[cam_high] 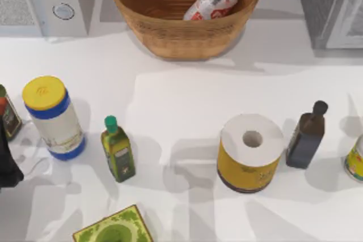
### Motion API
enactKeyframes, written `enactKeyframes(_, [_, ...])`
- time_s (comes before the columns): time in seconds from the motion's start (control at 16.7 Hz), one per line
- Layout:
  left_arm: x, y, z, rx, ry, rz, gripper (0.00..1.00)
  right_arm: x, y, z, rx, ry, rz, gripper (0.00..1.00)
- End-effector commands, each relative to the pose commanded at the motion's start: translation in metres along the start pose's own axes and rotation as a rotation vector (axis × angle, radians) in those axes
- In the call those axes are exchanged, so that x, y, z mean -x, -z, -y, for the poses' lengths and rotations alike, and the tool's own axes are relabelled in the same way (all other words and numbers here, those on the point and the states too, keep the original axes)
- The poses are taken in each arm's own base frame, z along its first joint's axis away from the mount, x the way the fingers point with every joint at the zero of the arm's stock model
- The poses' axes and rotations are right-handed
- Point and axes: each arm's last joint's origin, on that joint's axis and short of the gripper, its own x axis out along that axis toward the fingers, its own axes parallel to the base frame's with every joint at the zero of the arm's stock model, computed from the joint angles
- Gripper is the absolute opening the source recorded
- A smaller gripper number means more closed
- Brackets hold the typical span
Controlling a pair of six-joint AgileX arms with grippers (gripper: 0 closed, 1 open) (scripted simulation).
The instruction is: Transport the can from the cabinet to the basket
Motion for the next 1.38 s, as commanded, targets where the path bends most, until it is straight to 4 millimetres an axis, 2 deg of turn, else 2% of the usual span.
enactKeyframes(0.12, [0.000, 0.000, 0.000, 0.000, 0.000, 0.000, 1.00, -0.011, 0.004, 0.024, 0.034, -0.009, -0.012, 1.00])
enactKeyframes(0.3, [0.000, 0.000, 0.000, 0.000, 0.000, 0.000, 1.00, -0.017, 0.024, 0.063, 0.051, -0.008, -0.063, 1.00])
enactKeyframes(0.48, [0.000, 0.000, 0.000, 0.000, 0.000, 0.000, 1.00, -0.008, 0.054, 0.098, 0.017, 0.012, -0.139, 1.00])
enactKeyframes(0.66, [0.000, 0.000, 0.000, 0.000, 0.000, 0.000, 1.00, 0.010, 0.087, 0.122, -0.061, 0.046, -0.215, 1.00])
enactKeyframes(0.84, [0.000, 0.000, 0.000, 0.000, 0.000, 0.000, 1.00, 0.028, 0.111, 0.132, -0.141, 0.077, -0.268, 1.00])
enactKeyframes(0.96, [0.000, 0.000, 0.000, 0.000, 0.000, 0.000, 1.00, 0.034, 0.119, 0.133, -0.170, 0.086, -0.284, 1.00])
enactKeyframes(1.38, [0.000, 0.000, 0.000, 0.000, 0.000, 0.000, 1.00, 0.031, 0.117, 0.135, -0.170, 0.083, -0.283, 1.00])
